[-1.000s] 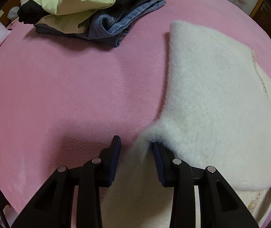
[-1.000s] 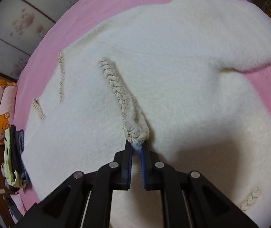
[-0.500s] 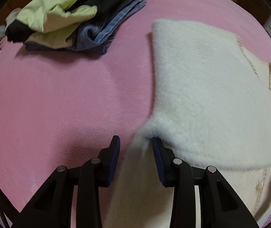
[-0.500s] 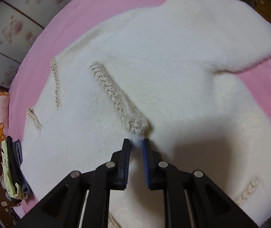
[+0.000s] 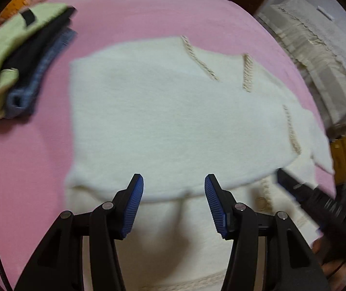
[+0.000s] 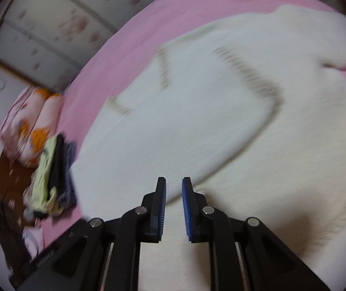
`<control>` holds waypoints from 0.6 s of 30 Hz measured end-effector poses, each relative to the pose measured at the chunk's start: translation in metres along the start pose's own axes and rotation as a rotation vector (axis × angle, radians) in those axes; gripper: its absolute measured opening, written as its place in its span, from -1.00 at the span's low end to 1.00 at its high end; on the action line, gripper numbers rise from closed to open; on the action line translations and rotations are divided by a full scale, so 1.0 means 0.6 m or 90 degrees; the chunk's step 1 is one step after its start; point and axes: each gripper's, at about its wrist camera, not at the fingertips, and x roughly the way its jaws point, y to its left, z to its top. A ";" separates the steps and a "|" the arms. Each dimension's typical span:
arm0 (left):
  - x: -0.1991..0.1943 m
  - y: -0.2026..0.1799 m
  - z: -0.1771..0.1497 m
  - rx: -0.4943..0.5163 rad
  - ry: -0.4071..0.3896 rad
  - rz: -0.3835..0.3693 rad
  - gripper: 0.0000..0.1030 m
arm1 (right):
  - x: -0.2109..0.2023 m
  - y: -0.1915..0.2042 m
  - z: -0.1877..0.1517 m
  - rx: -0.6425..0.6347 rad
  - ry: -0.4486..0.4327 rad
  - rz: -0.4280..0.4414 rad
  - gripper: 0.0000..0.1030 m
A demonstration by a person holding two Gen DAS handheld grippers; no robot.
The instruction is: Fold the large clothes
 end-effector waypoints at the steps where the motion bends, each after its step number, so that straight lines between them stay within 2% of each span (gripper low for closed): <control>1: 0.026 -0.005 0.006 -0.004 0.027 -0.009 -0.36 | 0.010 0.013 -0.005 -0.018 0.013 0.012 -0.75; 2: 0.042 -0.007 0.012 -0.007 0.046 -0.010 -0.65 | 0.030 0.033 -0.011 -0.048 0.034 0.026 -0.75; 4: 0.082 -0.011 0.020 -0.018 0.086 0.002 -0.71 | 0.068 0.061 -0.020 -0.098 0.080 0.042 -0.79; 6: 0.095 -0.007 0.017 -0.013 0.092 0.015 -0.80 | 0.100 0.077 -0.028 -0.152 0.114 0.043 -0.87; 7: 0.099 -0.003 0.014 -0.009 0.091 0.023 -0.86 | 0.112 0.079 -0.030 -0.173 0.127 0.027 -0.98; 8: 0.099 -0.001 0.012 -0.010 0.089 0.023 -0.86 | 0.117 0.076 -0.028 -0.185 0.133 0.016 -1.00; 10: 0.093 0.017 0.014 -0.020 0.077 0.036 -0.87 | 0.121 0.059 -0.012 -0.179 0.138 0.030 -1.00; 12: 0.079 0.045 0.014 -0.034 0.066 0.056 -0.87 | 0.103 0.031 0.018 -0.164 0.110 0.009 -1.00; 14: 0.066 0.079 0.015 -0.051 0.060 0.080 -0.90 | 0.075 -0.014 0.050 -0.135 0.065 -0.041 -1.00; 16: 0.061 0.100 0.014 -0.054 0.060 0.085 -0.94 | 0.051 -0.071 0.083 -0.093 0.020 -0.121 -1.00; 18: 0.061 0.114 0.011 -0.040 0.059 0.124 -0.94 | 0.027 -0.122 0.108 -0.050 -0.006 -0.191 -1.00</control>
